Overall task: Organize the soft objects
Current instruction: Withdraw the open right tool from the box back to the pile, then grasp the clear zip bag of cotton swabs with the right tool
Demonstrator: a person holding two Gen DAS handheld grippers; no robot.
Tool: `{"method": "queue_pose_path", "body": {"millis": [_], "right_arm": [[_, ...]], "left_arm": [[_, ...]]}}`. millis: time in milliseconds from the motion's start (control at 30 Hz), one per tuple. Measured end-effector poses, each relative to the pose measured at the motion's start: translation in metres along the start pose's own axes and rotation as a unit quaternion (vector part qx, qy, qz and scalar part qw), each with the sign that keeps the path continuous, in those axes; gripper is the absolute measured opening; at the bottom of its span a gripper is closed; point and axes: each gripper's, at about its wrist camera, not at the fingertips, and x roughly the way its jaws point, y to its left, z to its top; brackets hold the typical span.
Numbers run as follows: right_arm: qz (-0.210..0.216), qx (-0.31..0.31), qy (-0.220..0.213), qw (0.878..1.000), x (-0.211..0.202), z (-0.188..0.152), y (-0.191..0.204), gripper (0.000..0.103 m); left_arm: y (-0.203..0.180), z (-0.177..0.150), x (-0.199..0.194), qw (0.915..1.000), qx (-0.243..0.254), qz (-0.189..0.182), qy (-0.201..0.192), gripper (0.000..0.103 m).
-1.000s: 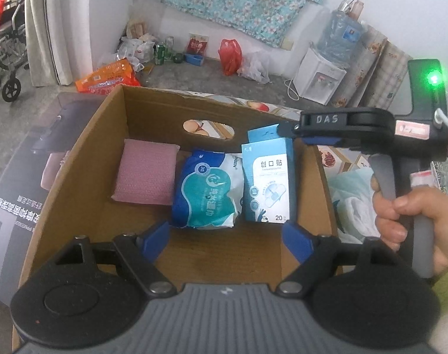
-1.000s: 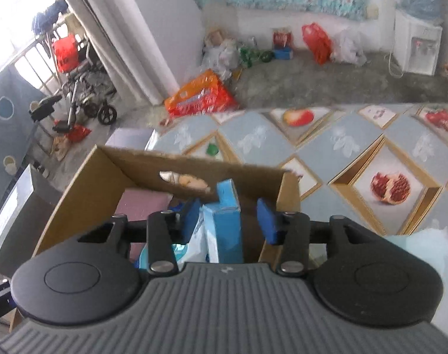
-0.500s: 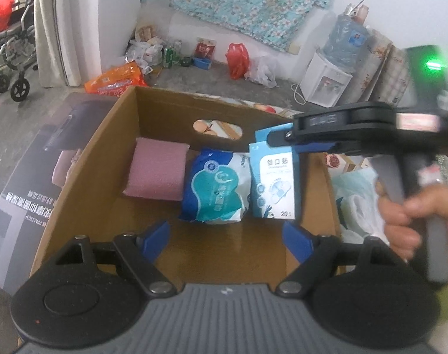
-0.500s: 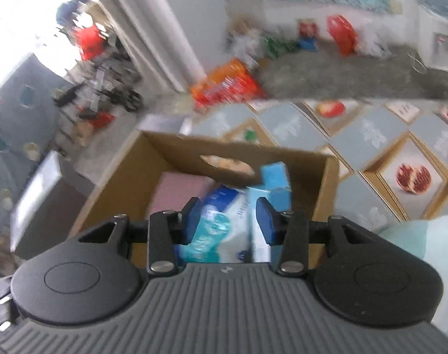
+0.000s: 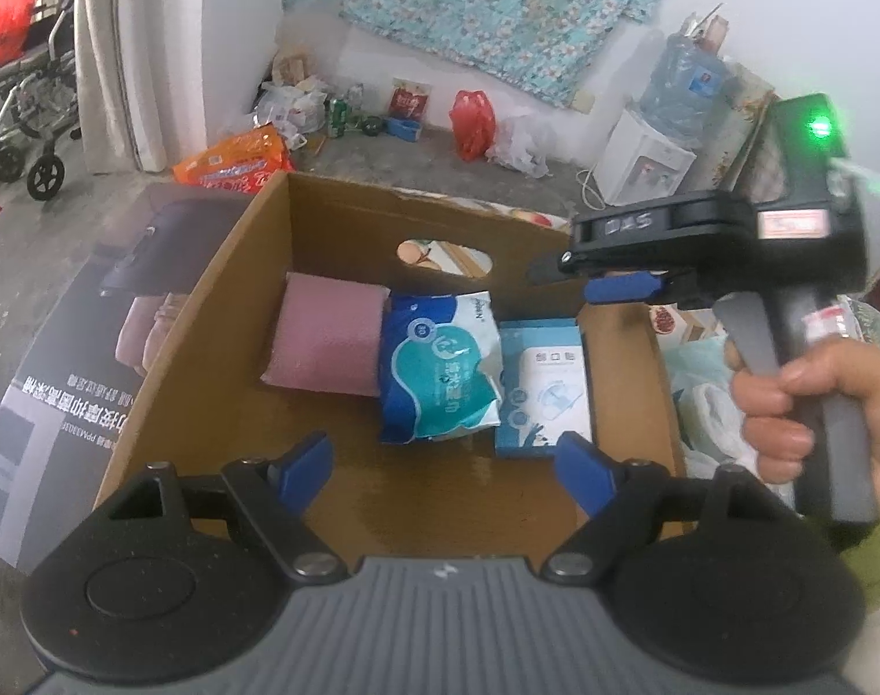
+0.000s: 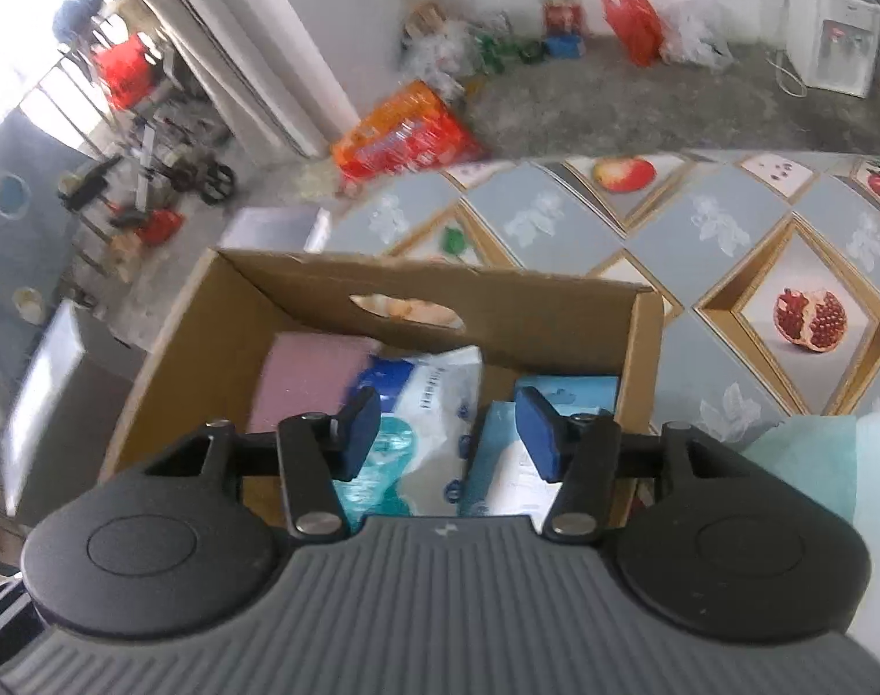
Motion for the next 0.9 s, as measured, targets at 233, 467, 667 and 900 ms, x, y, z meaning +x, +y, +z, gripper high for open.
{"method": "queue_pose_path", "body": {"millis": [233, 467, 667, 900], "right_arm": [[0.088, 0.015, -0.051, 0.995, -0.087, -0.024, -0.021, 0.064], [0.096, 0.009, -0.128, 0.987, -0.219, -0.094, -0.081, 0.08], [0.046, 0.05, -0.173, 0.983, -0.306, -0.157, -0.154, 0.084], [0.029, 0.113, -0.193, 0.974, -0.335, -0.211, -0.221, 0.084]], "left_arm": [[-0.031, -0.018, -0.035, 0.9975, 0.056, -0.026, -0.033, 0.087], [-0.088, -0.058, -0.082, 0.9823, 0.139, -0.101, -0.074, 0.096], [-0.147, -0.092, -0.093, 0.9656, 0.192, -0.154, -0.084, 0.099], [-0.212, -0.099, -0.067, 0.9568, 0.233, -0.167, -0.047, 0.099]]}}
